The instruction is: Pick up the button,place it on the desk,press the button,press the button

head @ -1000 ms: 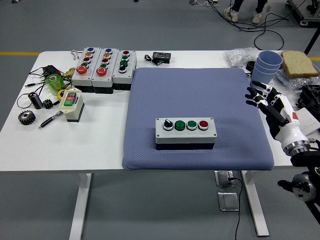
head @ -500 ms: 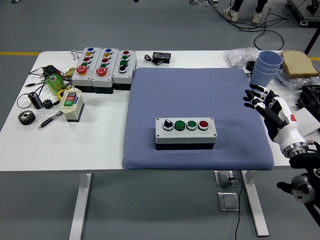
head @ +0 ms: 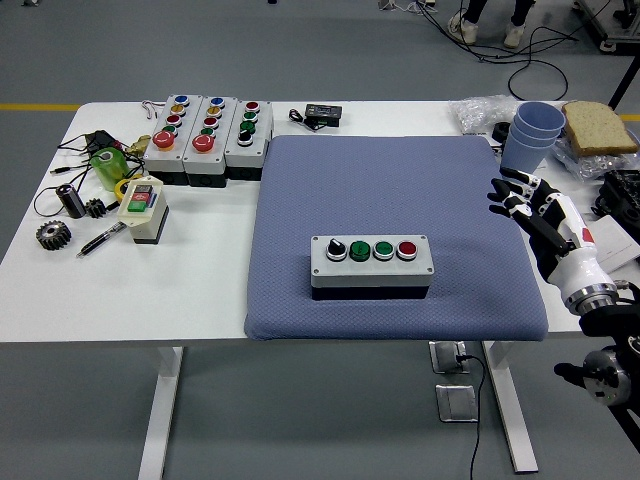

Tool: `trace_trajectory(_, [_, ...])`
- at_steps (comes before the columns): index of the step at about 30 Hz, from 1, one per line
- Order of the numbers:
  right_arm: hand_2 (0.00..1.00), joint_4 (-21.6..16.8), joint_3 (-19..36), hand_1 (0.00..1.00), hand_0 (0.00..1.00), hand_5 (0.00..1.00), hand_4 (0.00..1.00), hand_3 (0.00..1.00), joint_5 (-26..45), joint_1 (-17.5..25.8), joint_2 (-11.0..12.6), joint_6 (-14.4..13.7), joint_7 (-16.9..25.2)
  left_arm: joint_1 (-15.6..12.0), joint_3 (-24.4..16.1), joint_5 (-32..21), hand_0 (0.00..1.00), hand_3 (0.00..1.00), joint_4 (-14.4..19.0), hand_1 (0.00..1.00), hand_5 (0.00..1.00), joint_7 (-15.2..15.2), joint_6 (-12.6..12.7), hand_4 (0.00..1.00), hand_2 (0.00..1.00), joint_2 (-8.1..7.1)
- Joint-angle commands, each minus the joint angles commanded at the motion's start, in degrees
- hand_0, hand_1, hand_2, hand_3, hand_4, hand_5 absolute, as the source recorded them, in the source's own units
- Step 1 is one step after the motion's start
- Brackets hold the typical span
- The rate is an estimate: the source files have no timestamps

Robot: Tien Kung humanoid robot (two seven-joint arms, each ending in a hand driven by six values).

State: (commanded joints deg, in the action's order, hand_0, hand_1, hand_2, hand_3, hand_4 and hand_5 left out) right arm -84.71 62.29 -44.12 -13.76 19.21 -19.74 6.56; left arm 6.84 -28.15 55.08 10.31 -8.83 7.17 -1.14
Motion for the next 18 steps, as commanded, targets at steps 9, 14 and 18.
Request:
trace_trajectory(9, [0.699,-0.04,0.12,0.638,0.698,0.309,0.806,0.685,0.08,0.07,-0.01,-0.06,0.02,0.08,0.10,0.13,0.623,0.590,0.00,0.657,0.643,-0.05,-0.06,0.342,0.677,-0.03])
trace_trajectory(14, [0.699,-0.02,0.16,0.638,0.698,0.308,0.805,0.683,0.16,0.14,-0.05,-0.10,-0.01,0.08,0.20,0.09,0.625,0.591,0.00,0.658,0.642,-0.04,-0.07,0.341,0.678,-0.05])
trace_trajectory(18, [0.699,0.05,0.09,0.638,0.698,0.308,0.805,0.683,0.20,0.21,-0.26,-0.09,0.00,0.10,0.28,0.02,0.625,0.591,0.00,0.658,0.642,-0.01,-0.03,0.341,0.678,-0.06])
